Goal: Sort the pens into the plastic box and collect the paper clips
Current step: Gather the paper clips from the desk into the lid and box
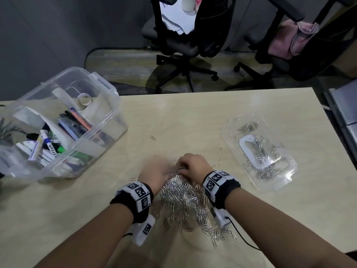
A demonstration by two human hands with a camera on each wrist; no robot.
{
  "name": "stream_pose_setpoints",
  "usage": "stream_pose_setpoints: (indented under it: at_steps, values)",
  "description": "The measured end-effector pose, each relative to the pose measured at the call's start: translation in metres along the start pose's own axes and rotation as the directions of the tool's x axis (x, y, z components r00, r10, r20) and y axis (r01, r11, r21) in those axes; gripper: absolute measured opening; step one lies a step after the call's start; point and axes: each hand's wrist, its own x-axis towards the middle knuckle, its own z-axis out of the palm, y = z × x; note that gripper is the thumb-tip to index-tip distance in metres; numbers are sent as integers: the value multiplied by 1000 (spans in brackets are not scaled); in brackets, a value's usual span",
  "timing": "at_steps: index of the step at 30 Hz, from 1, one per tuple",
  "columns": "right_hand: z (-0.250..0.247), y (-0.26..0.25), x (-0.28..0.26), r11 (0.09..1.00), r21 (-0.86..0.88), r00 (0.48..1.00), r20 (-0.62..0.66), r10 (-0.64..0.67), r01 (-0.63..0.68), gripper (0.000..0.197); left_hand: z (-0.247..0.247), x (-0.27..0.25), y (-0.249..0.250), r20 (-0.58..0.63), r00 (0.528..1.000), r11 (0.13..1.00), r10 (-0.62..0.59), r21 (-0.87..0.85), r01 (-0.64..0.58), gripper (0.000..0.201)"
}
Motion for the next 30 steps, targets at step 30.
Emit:
stream_pose_setpoints:
  at_steps: [30]
  values:
    - [-134,-99,13,950,186,966,-115,-232,251,12,-204,-30,-4,-514,852,970,-98,-241,-33,9]
